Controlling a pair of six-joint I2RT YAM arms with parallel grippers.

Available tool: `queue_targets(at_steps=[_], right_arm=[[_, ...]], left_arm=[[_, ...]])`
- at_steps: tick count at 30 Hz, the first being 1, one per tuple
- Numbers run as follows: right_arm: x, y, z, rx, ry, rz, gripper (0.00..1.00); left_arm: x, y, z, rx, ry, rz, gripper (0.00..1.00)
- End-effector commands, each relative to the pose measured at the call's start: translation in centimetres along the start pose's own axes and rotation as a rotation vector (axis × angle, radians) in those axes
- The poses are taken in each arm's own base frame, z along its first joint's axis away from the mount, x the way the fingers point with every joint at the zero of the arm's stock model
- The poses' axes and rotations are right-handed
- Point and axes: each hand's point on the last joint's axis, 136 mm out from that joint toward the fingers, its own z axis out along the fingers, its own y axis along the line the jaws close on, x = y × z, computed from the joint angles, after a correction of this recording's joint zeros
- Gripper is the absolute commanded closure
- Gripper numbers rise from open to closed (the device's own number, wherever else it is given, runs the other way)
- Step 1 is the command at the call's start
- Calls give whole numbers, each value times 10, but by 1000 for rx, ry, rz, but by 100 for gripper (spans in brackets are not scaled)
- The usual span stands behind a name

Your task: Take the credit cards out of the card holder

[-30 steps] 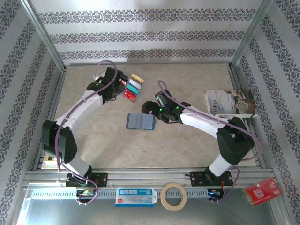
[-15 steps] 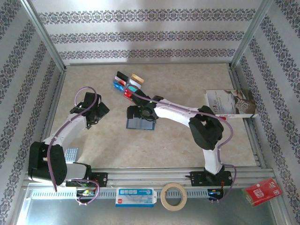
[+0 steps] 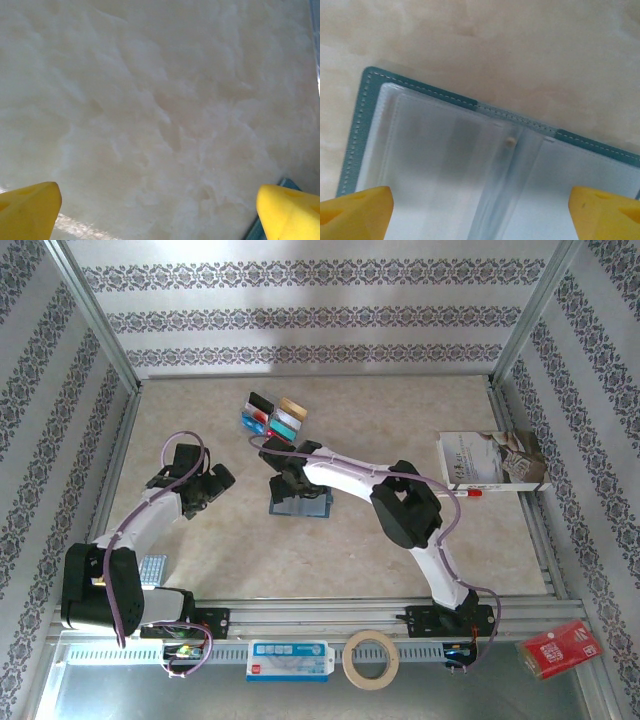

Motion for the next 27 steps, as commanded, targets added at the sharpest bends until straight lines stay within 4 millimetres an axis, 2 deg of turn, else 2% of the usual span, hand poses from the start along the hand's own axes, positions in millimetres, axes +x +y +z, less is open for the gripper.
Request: queue_targets(at_steps=[1,7,15,21,27], right_arm=[[15,1,8,30,60,-44,10],[33,-15,26,63,132,-31,17],[45,-28,34,48,175,-15,33],[46,-33,37,21,178,7,47],[45,-31,37,-12,172,13,50]], left_arm=[[1,-23,-2,159,-3,92,0],[17,-41,-5,283,66,144,2],[44,-58,1,417,196,97,16],[63,-70,4,490,298,62,50],[80,-85,13,523,368,56,62]])
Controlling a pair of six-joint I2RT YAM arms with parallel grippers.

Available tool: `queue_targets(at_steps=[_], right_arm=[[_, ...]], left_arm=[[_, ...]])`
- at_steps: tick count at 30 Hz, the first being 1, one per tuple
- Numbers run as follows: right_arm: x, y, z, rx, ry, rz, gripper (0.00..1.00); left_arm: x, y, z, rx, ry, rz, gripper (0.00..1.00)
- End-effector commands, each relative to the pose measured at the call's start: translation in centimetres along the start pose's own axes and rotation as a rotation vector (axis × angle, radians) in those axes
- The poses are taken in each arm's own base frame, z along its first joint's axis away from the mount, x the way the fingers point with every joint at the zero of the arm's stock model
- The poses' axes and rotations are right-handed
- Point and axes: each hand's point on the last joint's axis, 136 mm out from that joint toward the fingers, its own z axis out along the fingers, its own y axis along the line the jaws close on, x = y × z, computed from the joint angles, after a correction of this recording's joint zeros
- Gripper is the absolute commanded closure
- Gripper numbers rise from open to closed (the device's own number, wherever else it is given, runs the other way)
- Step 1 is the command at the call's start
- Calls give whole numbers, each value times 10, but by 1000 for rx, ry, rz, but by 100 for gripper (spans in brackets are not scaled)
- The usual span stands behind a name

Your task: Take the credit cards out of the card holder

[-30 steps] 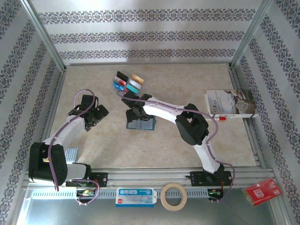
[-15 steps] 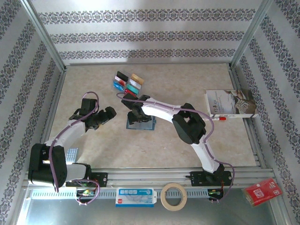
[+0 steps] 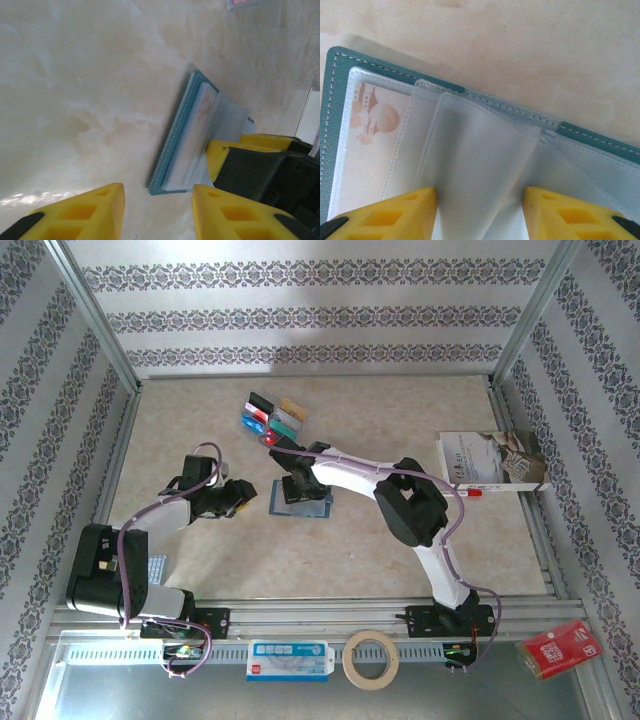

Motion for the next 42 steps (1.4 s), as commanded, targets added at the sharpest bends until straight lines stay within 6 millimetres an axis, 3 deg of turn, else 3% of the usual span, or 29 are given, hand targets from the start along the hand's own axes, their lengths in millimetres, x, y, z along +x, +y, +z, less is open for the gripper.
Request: queue_targets(at_steps=[1,7,18,24,30,34,42], right_arm=[[33,-27,25,74,125,-5,51],[35,-22,26,19,133,-3,60],[36,-15,23,-55,130,8,65],[34,-16,20,-65,125,7,66],[33,-15,21,-72,127,14,66],[32,-12,19,-98,126,25,66],[29,-13,13,-119,118,38,66]], left_arm=[[5,-21,10,87,39,6,64],[17,-26,33,38,59,42,78],[27,-37,62,70,119,39,84],[22,-42,53,55,83,55,84],[21,-46,44,37,62,89,78],[30,-49,53,41,119,104,77],[35,-35,69,-35,164,121,78]])
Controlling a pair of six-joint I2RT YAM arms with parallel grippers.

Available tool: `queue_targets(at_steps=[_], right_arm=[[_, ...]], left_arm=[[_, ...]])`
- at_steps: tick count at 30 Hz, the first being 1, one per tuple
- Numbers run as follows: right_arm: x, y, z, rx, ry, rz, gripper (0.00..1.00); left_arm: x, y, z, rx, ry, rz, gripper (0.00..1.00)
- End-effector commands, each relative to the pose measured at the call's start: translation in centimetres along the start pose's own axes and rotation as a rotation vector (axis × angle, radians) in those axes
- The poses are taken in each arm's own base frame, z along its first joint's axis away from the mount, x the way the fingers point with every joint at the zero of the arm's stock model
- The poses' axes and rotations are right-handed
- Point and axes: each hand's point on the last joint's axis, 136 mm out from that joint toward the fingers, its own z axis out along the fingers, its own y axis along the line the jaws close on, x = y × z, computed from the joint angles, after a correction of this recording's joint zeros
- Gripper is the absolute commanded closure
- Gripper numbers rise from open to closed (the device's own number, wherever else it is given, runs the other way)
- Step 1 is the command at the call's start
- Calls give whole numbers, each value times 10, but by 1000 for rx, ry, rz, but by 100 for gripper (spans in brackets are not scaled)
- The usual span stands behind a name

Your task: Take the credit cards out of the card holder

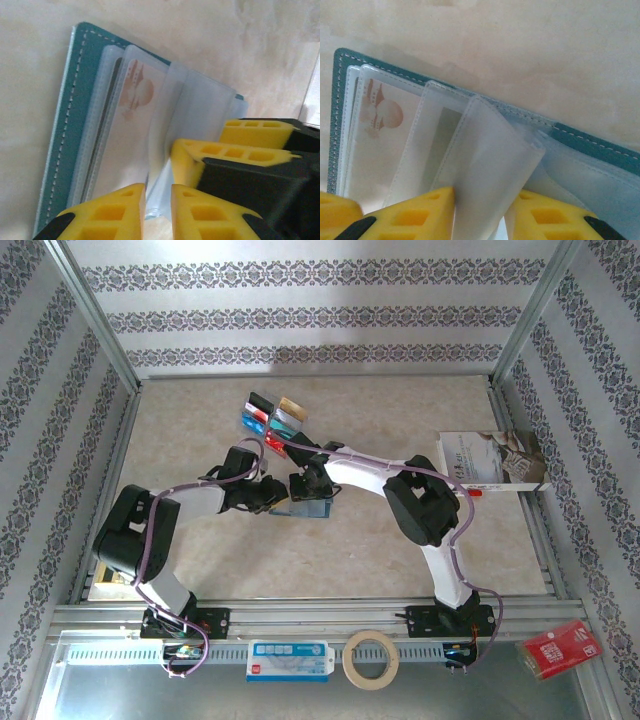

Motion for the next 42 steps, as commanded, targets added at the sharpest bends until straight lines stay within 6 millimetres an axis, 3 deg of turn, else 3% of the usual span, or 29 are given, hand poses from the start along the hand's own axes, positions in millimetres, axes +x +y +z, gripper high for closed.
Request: queue_targets(at_steps=[1,5,12,20,27,33,42], right_arm=[[27,-14,13,18,98,19,66],[24,-12,11,-11,91,36,66],[12,2,-3,-112,57,51,66],[-34,29,-77,-429,-130,122,56],[-48,17,-115,-517,-246,217,53],[-47,-4,-127,-452,-323,250,52],[-48,-25,-141,-407,-391,345,50]], left_arm=[[7,9,6,-46,35,17,78],[11,17,9,-95,56,31,78],[17,4,12,-37,87,62,79],[19,-12,7,15,92,90,78],[16,-44,7,96,87,130,73],[18,-72,10,168,84,168,61],[20,-70,39,116,111,169,47]])
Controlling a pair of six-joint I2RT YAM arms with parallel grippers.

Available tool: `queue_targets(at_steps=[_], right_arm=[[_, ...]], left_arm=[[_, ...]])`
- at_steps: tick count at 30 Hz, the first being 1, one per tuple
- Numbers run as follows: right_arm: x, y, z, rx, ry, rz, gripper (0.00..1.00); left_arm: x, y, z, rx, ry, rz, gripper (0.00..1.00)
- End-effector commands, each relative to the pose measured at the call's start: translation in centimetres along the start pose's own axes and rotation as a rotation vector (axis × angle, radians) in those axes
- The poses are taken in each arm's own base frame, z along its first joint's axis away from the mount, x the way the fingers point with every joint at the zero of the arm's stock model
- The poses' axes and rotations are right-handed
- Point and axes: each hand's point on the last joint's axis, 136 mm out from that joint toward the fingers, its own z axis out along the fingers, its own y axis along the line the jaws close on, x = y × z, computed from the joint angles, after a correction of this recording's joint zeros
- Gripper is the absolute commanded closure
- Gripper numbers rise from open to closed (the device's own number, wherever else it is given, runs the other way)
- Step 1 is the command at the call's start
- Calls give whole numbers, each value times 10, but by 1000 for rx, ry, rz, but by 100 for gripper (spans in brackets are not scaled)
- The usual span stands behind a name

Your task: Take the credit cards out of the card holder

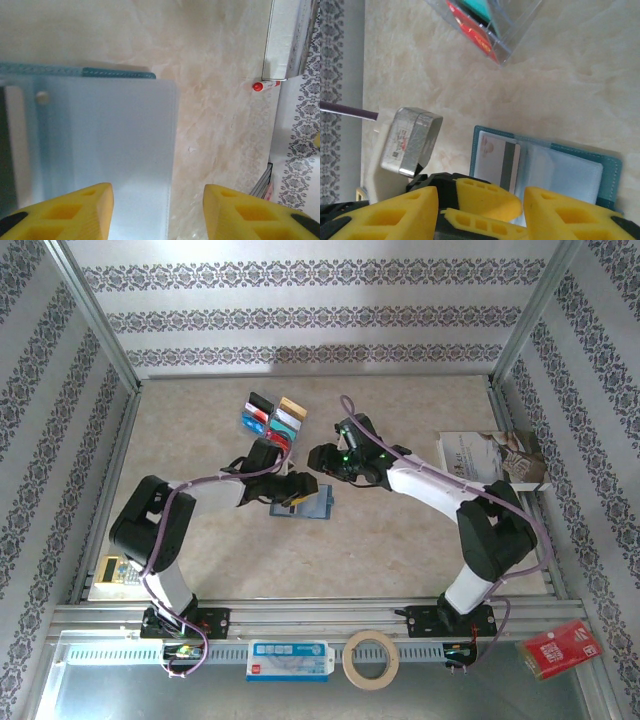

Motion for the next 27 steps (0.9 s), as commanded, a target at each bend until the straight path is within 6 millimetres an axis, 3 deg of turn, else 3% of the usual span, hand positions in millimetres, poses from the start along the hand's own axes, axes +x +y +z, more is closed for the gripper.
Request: queue_targets(at_steps=[1,7,14,21,27], right_arm=[[-12,0,-17,10,-83,57,50],[-9,-4,-28,18,-118,193,44],[7,-18,-19,55,-70,219,39],[26,-11,6,21,-6,234,42],[50,-7,45,24,66,253,52]], left_arm=[[-1,3,11,-19,6,1,47],[-8,3,-2,-72,-48,33,46],[-18,19,-29,-117,-122,-3,43],[-26,58,-67,-200,-192,-76,42],[-24,71,-66,-212,-167,-98,51]])
